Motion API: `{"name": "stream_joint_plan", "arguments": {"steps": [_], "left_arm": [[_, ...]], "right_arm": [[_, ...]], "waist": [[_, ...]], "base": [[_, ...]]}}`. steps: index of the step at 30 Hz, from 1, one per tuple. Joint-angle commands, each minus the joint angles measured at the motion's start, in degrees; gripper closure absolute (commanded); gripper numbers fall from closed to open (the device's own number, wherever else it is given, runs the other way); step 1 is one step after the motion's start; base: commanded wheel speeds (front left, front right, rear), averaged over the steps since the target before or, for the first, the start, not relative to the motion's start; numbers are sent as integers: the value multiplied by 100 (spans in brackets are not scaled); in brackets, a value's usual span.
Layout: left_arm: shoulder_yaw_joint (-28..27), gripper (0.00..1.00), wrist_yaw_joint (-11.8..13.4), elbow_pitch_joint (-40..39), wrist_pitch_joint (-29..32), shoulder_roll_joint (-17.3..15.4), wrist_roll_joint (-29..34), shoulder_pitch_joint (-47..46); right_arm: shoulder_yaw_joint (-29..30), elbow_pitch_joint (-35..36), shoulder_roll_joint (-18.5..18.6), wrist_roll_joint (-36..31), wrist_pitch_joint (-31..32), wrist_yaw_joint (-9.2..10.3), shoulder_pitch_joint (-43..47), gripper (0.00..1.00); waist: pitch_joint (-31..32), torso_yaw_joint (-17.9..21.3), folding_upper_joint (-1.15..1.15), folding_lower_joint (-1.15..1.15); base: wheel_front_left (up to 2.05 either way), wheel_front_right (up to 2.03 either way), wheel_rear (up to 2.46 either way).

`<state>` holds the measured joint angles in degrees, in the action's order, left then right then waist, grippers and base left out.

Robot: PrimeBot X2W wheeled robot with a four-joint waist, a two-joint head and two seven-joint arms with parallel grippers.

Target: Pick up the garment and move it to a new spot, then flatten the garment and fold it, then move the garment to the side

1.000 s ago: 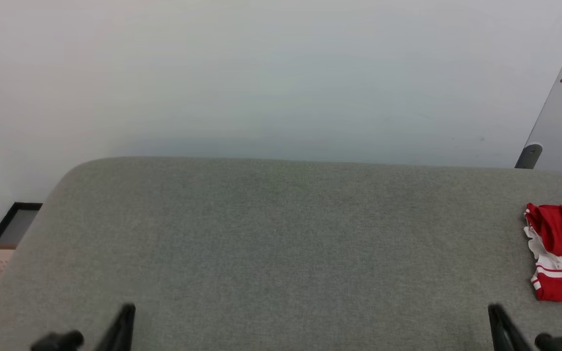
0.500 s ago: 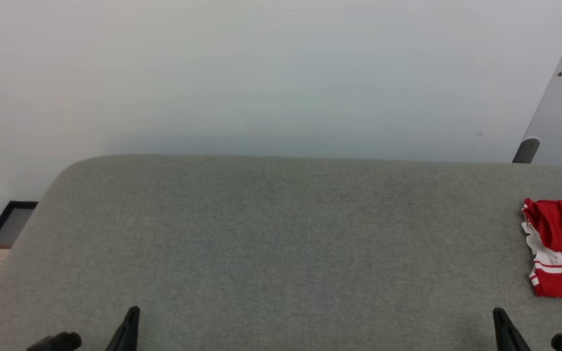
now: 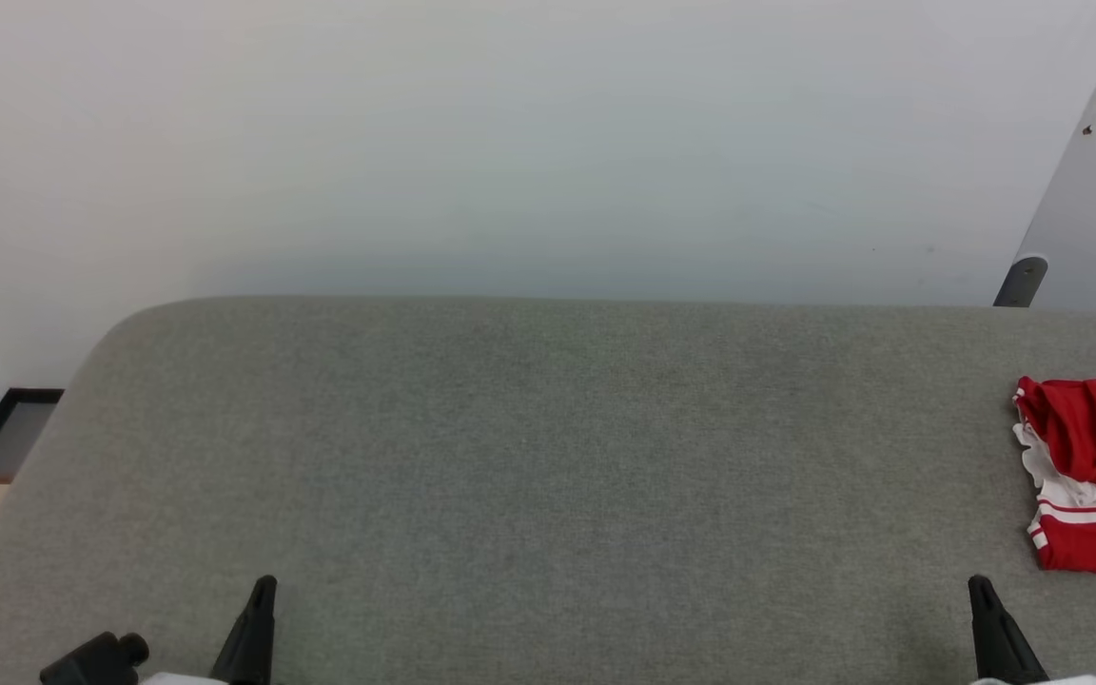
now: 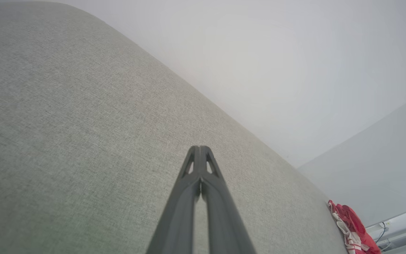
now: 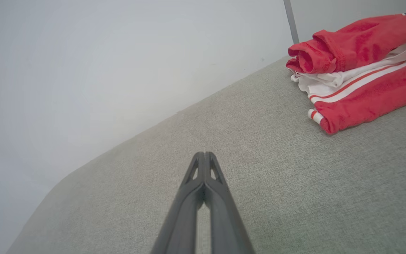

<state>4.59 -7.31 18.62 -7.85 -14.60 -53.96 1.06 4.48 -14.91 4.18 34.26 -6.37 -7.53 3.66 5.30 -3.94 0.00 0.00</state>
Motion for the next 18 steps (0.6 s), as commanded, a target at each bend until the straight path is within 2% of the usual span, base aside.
{"name": "stream_joint_plan", "arguments": {"steps": [1, 18], "left_arm": [[-77, 100, -7, -98, 37, -23, -127, -173], [-339, 100, -12, -193, 386, 273, -1049, -320]], "right_arm": [[22, 89, 3, 191, 39, 2, -198, 100], [69, 95, -29, 1584, 348, 3, -411, 100]], "waist": [[-7, 5, 0, 0], [-102, 74, 0, 0]], "base": [[0, 0, 0], [0, 0, 0]]}}
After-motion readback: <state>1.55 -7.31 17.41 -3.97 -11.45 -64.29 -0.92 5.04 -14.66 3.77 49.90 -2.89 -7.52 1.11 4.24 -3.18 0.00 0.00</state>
